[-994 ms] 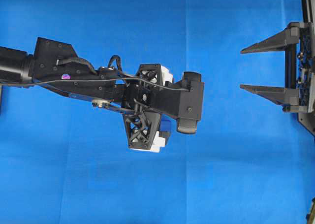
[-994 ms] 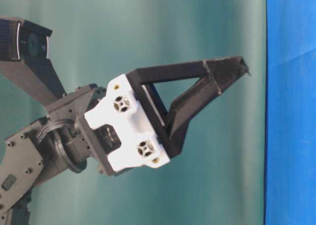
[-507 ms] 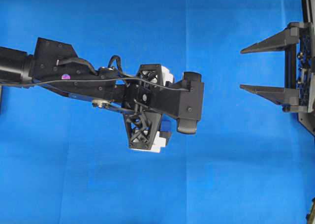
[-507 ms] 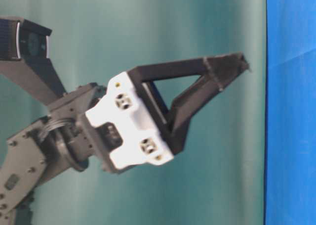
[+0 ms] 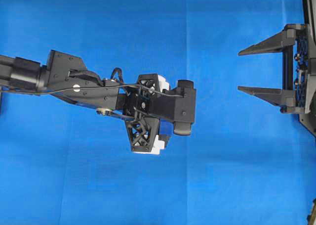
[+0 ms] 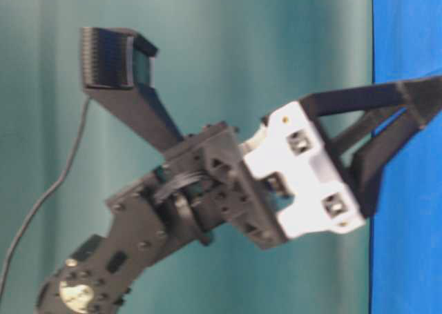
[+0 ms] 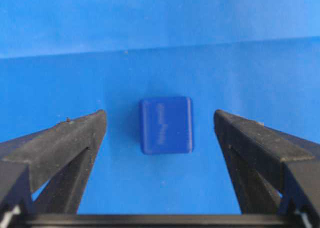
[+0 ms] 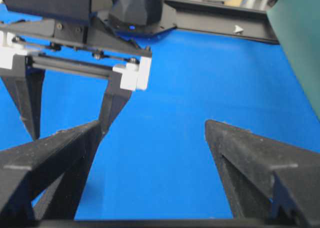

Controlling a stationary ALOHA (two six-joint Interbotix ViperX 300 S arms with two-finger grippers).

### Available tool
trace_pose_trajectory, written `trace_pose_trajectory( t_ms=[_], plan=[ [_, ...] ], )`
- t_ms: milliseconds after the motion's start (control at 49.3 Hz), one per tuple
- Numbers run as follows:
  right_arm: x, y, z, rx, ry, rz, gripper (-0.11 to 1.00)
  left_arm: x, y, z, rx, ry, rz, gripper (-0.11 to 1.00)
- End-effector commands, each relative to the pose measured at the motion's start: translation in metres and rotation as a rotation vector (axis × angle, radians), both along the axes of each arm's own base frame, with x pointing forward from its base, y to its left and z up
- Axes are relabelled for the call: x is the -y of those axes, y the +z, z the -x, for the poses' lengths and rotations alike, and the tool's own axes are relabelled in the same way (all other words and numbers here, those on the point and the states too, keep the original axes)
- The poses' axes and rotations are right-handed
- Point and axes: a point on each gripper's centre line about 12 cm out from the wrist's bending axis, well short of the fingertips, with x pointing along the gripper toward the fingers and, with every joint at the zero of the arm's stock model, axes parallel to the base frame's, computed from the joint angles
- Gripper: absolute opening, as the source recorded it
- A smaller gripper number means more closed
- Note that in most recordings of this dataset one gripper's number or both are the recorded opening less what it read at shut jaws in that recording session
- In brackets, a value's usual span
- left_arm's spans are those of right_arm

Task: Handover the blue block to the right arm after grasping it with the left arm, then place it in the designated position.
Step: 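Close the left gripper on the blue cube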

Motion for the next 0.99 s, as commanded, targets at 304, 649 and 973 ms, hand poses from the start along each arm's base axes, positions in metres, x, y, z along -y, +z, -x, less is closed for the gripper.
trace_pose_trajectory(
  t_ms=[304, 649, 973],
  plan=[
    [0.001, 0.009, -0.004, 0.024, -0.003, 0.003, 0.96, 0.005, -0.038, -0.008, -0.013, 0.004, 0.008, 0.91],
    [0.001, 0.009, -0.004, 0.023, -0.004, 0.002, 0.97, 0.006, -0.075, -0.01, -0.065, 0.004, 0.002, 0.91],
    [0.001, 0.007, -0.004, 0.018, -0.004, 0.002, 0.96, 0.006, -0.078, -0.011, -0.07, 0.002, 0.001, 0.89]
  ],
)
